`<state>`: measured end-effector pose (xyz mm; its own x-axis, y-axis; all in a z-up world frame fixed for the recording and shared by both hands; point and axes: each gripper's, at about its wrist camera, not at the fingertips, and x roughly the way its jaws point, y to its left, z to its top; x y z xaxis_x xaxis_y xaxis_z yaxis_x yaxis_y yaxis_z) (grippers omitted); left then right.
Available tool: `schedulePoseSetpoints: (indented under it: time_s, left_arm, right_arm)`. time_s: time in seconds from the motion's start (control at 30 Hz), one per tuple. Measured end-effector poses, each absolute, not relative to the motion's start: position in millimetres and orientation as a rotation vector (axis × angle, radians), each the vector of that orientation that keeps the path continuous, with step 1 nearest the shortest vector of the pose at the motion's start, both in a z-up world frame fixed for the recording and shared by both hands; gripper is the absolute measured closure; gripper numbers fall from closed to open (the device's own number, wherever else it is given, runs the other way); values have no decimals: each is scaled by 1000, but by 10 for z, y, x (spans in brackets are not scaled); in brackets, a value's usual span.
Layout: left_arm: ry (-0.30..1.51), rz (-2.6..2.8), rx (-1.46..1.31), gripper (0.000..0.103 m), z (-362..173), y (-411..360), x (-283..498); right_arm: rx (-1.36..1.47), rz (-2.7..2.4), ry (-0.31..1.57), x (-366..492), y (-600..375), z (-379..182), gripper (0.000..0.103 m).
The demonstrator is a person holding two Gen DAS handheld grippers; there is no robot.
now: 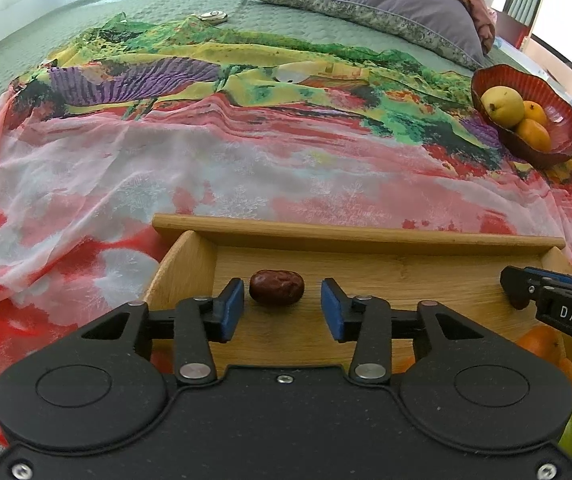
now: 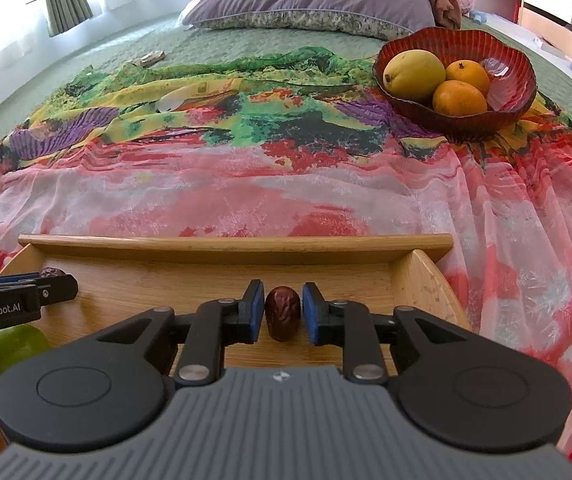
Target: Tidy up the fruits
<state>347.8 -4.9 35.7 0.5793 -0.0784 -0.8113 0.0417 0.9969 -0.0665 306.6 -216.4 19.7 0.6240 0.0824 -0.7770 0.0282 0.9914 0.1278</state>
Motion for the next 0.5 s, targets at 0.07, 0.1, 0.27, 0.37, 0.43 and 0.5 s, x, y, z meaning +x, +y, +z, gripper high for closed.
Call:
schedulePoseSetpoints:
  time_s: [0.07,0.1,0.27,0.37,0.43,0.5]
  left_arm:
    - [945,-69,-40,58,368,-38,3464]
    - [943,-69,-41,56,375,-34,3462]
    - [918,-82,-42,43,417,-21,3402]
    - [899,-87,-36,30,457,-30,3361]
    - [887,-86,-35,25,487,-31,3337]
    - [875,-88,-27,21,520,-33,3302]
  right_arm:
    - [131,30,893,3060,-2161,203,61]
    - [133,30,891,3055,-2164,206,59]
    - [130,26,883,3034,-2167,221,47]
    - [131,32,872,3001,-2167,245,40]
    - [132,39,860,2974,-2166,276,33]
    - [130,45,848,2950,-2166,311,30]
